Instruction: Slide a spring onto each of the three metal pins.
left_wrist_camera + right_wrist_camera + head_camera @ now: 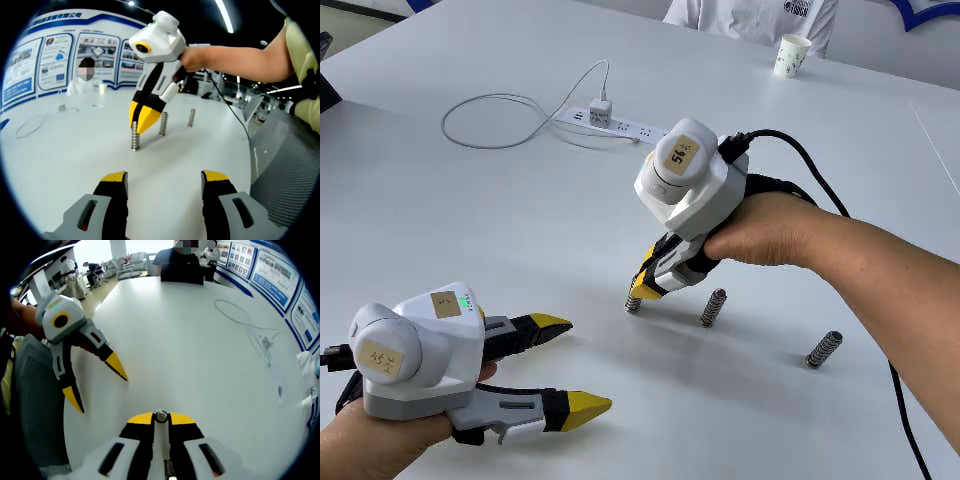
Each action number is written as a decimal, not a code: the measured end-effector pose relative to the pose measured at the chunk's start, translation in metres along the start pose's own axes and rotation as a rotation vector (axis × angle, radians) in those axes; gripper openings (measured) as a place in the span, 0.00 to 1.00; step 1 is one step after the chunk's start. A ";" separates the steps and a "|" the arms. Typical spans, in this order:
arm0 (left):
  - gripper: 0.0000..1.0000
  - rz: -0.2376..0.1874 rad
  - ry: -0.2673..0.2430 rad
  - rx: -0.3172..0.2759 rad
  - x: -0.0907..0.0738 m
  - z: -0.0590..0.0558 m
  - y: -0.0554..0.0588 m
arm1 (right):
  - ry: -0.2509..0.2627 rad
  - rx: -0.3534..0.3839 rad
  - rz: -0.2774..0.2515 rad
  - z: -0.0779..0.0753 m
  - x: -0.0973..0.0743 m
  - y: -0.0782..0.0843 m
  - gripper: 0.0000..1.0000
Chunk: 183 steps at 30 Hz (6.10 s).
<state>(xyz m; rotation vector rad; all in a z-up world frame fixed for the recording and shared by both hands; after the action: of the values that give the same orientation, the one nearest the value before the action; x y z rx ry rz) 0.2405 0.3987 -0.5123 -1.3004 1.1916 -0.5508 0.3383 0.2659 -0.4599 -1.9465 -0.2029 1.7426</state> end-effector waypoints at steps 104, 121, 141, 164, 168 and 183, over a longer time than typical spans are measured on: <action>0.62 0.013 0.006 0.023 0.005 -0.003 -0.010 | 0.176 0.170 -0.143 -0.020 -0.036 0.085 0.84; 0.62 0.013 0.010 0.034 0.006 -0.003 -0.016 | 0.225 0.239 -0.175 -0.014 -0.052 0.107 0.87; 0.62 0.021 0.023 0.045 0.008 -0.005 -0.018 | 0.285 0.336 -0.194 -0.006 -0.070 0.146 0.89; 0.63 0.023 0.027 0.045 0.011 -0.005 -0.019 | 0.327 0.421 -0.211 0.014 -0.076 0.184 0.90; 0.63 0.020 0.027 0.044 0.011 -0.005 -0.019 | 0.335 0.429 -0.218 0.019 -0.076 0.188 0.90; 0.64 0.017 0.023 0.044 0.009 -0.006 -0.019 | 0.370 0.457 -0.251 0.041 -0.076 0.203 0.91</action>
<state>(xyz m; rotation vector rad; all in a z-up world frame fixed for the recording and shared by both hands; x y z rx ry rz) 0.2444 0.3836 -0.4969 -1.2489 1.2016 -0.5778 0.2410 0.0699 -0.4887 -1.7691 0.0767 1.1238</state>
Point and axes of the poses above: the centre of the closed fingertips' face, and the gripper's own axes: x roughly forward along the fingers, z roughly to its left, y roughly out of its underside, the point moved 8 cm from there along -x, roughly backward along the fingers, and after that the axes turned 2 degrees about y, right-handed, at the moved point
